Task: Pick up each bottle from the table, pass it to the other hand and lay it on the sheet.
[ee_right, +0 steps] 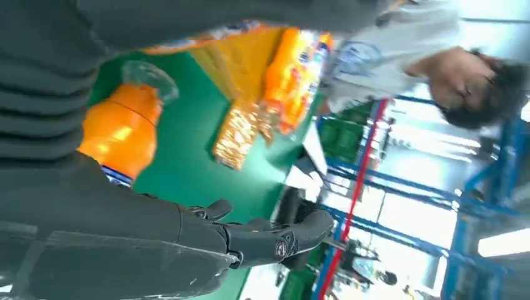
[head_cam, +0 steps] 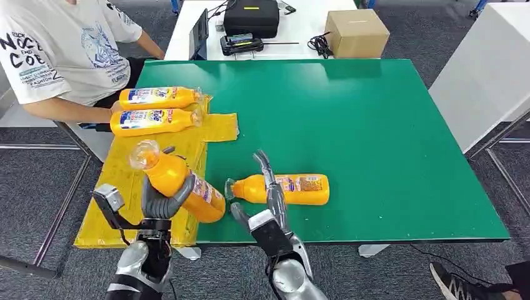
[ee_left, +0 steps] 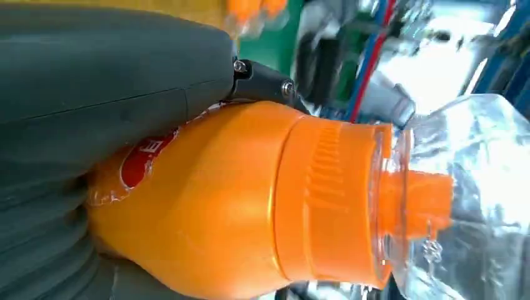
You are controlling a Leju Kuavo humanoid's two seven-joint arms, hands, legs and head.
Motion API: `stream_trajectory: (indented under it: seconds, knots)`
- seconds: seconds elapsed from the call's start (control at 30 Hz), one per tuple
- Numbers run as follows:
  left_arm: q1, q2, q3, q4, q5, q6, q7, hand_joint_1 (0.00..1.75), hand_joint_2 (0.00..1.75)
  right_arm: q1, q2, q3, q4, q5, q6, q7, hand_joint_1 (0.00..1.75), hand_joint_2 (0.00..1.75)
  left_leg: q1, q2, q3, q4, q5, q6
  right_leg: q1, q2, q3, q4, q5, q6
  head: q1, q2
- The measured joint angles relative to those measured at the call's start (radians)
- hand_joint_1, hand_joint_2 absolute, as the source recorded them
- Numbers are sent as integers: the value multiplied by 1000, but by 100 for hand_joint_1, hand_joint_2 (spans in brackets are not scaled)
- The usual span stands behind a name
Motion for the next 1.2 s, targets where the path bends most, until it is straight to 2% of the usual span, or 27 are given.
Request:
stream_trajectory:
  seconds: [0.17, 0.27, 0.43, 0.67, 0.9, 1.2]
  knots:
    - [-29, 10, 39, -6, -177, 163, -91, 175, 175, 26, -8, 2, -91, -36, 5, -19, 0, 0, 0, 0, 0, 0, 0, 0, 0, 0, 0, 0, 0, 0, 0, 0]
    - [-54, 28, 53, -8, -390, 309, -155, 175, 175, 32, -10, 5, -143, -60, 16, -22, 0, 0, 0, 0, 0, 0, 0, 0, 0, 0, 0, 0, 0, 0, 0, 0]
    - [-89, 62, 68, 5, -842, 585, -171, 175, 175, 31, -11, 11, -188, -94, 32, -23, 0, 0, 0, 0, 0, 0, 0, 0, 0, 0, 0, 0, 0, 0, 0, 0]
    - [-133, 75, 175, 78, -1427, 612, -146, 175, 175, 25, -9, 21, -209, -122, 67, -21, 0, 0, 0, 1, 0, 0, 0, 0, 0, 0, 0, 0, 0, 0, 0, 0]
    - [-176, 88, 239, 200, -1579, 615, -88, 175, 175, 24, -9, 28, -222, -123, 85, -11, 0, 0, 0, 1, 0, 0, 0, 0, 0, 1, 0, 0, 0, 0, 0, 0]
    - [-259, 156, 228, 509, -1545, 607, -32, 175, 175, 25, -9, 29, -224, -120, 126, -9, 0, 0, 0, 1, 0, 0, 0, 0, 0, 1, 0, 0, 0, 0, 0, 0]
